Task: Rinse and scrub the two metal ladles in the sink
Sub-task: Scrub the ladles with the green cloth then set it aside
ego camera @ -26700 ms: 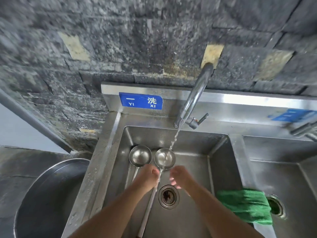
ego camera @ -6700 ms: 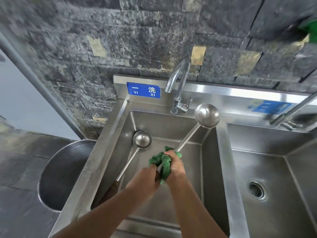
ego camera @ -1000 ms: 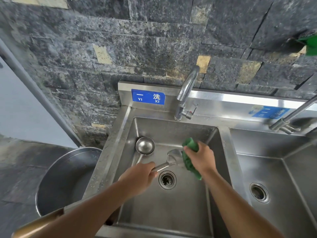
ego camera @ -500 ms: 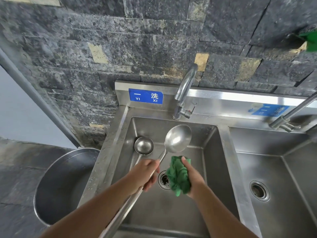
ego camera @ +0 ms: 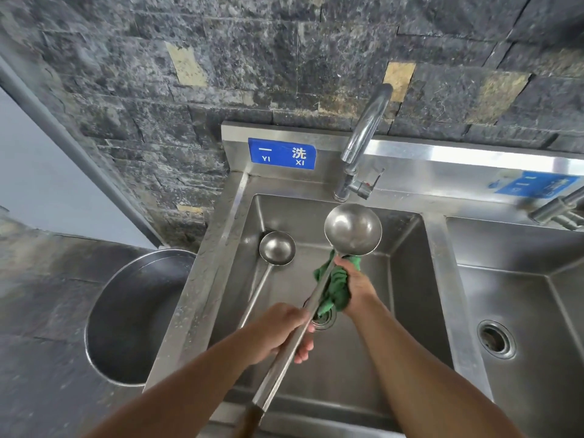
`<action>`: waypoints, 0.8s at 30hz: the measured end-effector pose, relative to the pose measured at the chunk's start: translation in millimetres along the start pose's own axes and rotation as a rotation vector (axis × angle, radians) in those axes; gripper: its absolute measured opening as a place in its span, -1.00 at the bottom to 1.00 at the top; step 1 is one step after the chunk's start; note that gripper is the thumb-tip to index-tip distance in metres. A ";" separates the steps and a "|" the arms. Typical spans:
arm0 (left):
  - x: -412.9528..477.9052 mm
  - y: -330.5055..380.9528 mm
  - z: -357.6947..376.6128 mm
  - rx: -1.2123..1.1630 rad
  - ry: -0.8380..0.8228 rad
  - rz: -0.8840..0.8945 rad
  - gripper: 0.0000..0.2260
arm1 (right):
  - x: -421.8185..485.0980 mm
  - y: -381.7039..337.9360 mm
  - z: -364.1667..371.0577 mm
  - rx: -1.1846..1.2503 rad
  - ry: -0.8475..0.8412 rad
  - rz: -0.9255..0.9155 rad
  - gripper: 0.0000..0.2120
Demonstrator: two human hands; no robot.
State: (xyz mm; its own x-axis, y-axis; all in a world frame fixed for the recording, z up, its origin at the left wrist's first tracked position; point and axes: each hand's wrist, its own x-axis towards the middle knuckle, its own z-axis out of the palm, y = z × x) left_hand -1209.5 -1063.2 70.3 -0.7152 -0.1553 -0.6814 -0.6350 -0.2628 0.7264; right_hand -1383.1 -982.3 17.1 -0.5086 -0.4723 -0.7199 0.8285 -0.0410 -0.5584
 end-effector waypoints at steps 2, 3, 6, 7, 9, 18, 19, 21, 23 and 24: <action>-5.8 -13.2 -6.4 0.033 -0.033 0.018 -0.70 | 10.4 -8.8 -5.1 0.011 0.083 -0.008 -0.58; -9.1 -19.4 -11.4 0.062 -0.063 0.015 -0.73 | 15.5 -11.9 -9.2 0.005 0.116 -0.009 -0.68; -17.4 -37.7 -27.0 0.019 -0.151 -0.074 -0.81 | 31.8 -13.3 -22.0 0.048 0.185 -0.002 -0.76; -19.0 -44.1 -29.3 -0.028 -0.165 -0.101 -0.80 | 34.9 -9.6 -23.2 0.074 0.195 0.004 -0.77; -17.6 -55.0 -27.1 -0.057 -0.136 -0.104 -0.79 | 39.2 6.3 -22.8 0.076 0.196 0.037 -0.75; 36.8 -63.9 3.7 -0.287 0.129 -0.178 -0.95 | 43.9 112.7 -27.8 -0.180 0.187 0.283 -0.09; 42.9 -65.7 3.5 -0.293 0.155 -0.203 -0.94 | 44.3 119.3 -29.4 -0.199 0.199 0.285 -0.03; 55.0 -69.8 4.3 -0.297 0.184 -0.256 -0.93 | 53.4 130.3 -38.5 -0.200 0.231 0.290 0.04; 67.1 -72.7 5.9 -0.300 0.203 -0.291 -0.91 | 59.6 131.5 -43.0 -0.214 0.249 0.286 0.05; 72.0 -73.1 7.2 -0.308 0.212 -0.301 -0.89 | 61.7 130.9 -44.7 -0.212 0.247 0.277 0.03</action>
State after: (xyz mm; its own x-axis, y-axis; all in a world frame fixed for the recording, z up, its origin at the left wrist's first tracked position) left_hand -1216.7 -1048.3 -31.3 -0.4175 -0.2112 -0.8838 -0.6660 -0.5905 0.4557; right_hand -1316.5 -977.4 -118.8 -0.3359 -0.2143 -0.9172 0.8882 0.2522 -0.3841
